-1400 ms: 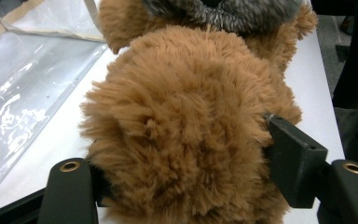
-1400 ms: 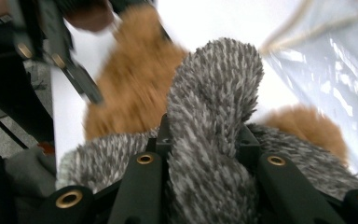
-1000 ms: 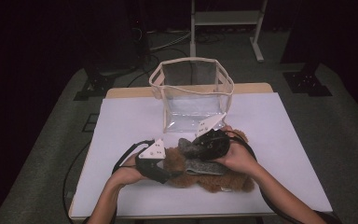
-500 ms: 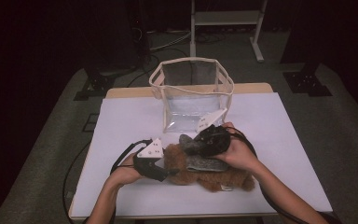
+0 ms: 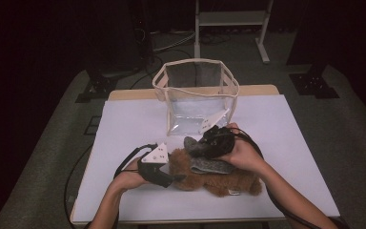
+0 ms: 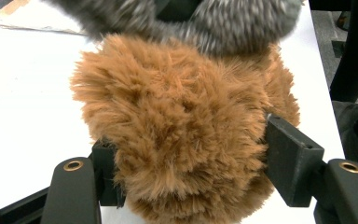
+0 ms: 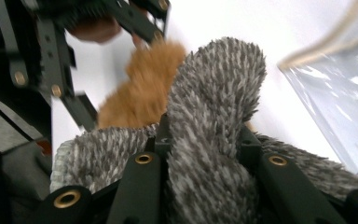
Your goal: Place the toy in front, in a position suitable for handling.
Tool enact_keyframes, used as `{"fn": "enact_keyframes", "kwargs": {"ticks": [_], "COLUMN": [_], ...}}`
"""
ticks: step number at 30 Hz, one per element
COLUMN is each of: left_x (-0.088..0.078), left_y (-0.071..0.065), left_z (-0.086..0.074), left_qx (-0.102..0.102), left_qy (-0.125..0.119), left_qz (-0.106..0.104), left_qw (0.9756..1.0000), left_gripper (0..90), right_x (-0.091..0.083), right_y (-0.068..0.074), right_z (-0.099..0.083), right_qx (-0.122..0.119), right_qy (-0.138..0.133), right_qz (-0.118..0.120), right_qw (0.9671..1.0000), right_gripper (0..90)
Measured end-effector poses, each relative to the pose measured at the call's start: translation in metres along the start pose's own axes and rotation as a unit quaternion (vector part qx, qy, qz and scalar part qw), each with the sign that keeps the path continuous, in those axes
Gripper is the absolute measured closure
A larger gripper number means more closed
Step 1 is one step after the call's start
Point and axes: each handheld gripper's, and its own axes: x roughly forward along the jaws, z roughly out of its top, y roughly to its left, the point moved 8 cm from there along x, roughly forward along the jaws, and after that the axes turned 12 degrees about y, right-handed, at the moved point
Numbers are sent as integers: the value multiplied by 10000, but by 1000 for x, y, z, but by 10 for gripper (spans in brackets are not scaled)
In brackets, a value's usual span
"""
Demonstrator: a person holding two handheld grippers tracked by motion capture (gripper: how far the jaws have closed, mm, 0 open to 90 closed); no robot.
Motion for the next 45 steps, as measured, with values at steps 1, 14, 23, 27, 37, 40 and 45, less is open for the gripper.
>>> {"fn": "enact_keyframes", "kwargs": {"ticks": [1,14,23,27,37,40,45], "left_x": [0,0,1,1,-1,-1,-2], "left_y": [0,3,1,1,-5,-7,-10], "left_z": [0,-3,-4,-5,1,1,-1], "left_qx": [-14,-49,56,102,221,298,400], "left_qy": [-11,-28,44,76,215,253,322], "left_qz": [1,23,20,17,11,10,3], "left_qw": [10000,10000,10000,9999,9995,9992,9987], "left_gripper": [329,317,315,315,256,293,301], "right_x": [-2,-32,-47,-40,-40,-41,-27], "right_y": [0,-10,-52,-60,-32,-32,-34], "right_z": [-4,-63,-86,-85,-82,-72,-46], "right_qx": [74,413,1114,1258,1052,1015,892], "right_qy": [35,-189,-230,-211,-357,-453,-434], "right_qz": [-43,-458,-587,-359,-61,-7,85], "right_qw": [10000,9979,9918,9912,9938,9938,9950], "right_gripper": [694,691,690,697,705,706,705]}}
